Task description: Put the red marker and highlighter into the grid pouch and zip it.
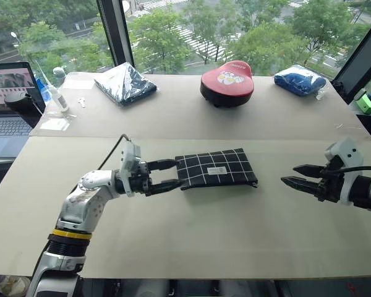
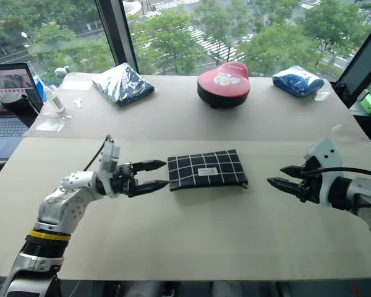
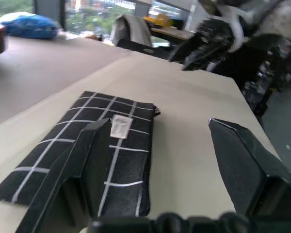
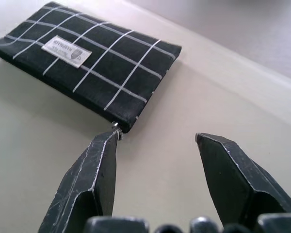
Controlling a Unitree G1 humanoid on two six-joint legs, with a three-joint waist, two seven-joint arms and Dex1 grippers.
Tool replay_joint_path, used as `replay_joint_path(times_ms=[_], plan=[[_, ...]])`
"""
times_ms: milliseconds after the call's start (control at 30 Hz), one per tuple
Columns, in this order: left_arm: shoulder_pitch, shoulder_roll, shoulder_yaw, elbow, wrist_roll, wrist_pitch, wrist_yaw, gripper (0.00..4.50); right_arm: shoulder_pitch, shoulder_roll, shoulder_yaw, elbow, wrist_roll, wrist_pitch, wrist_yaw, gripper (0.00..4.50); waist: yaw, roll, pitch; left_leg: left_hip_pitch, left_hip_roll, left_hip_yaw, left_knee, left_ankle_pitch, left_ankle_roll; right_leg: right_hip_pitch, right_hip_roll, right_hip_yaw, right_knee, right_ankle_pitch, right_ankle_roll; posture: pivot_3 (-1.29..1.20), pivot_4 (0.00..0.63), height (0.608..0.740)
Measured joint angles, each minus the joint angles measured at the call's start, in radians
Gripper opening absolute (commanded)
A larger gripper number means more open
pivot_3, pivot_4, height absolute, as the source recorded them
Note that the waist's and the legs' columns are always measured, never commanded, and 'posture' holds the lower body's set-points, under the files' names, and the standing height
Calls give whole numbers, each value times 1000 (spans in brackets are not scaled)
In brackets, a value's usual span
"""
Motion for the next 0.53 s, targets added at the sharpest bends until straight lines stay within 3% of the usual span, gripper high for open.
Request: replay_joint_path(times_ms=[200, 367, 533], plan=[[125, 36, 190, -40, -69, 162, 186, 3435, -34, 68, 6, 124, -3, -54, -12, 2881, -7, 0, 0, 0, 0, 0, 0, 0, -1, -1, 0, 1, 0, 0, 0, 0, 150, 740], [203, 52, 321, -96, -97, 199, 273, 3435, -85, 96, 54, 201, -31, -89, -14, 2881, -11, 0, 0, 0, 0, 0, -1, 1, -3, -1, 0, 1, 0, 0, 0, 0, 150, 740], [249, 52, 379, -139, -126, 210, 329, 3435, -145, 114, 110, 252, -50, -97, -15, 2881, -11, 0, 0, 0, 0, 0, -3, 3, -5, -2, 0, 2, 0, 0, -1, 0, 150, 740]])
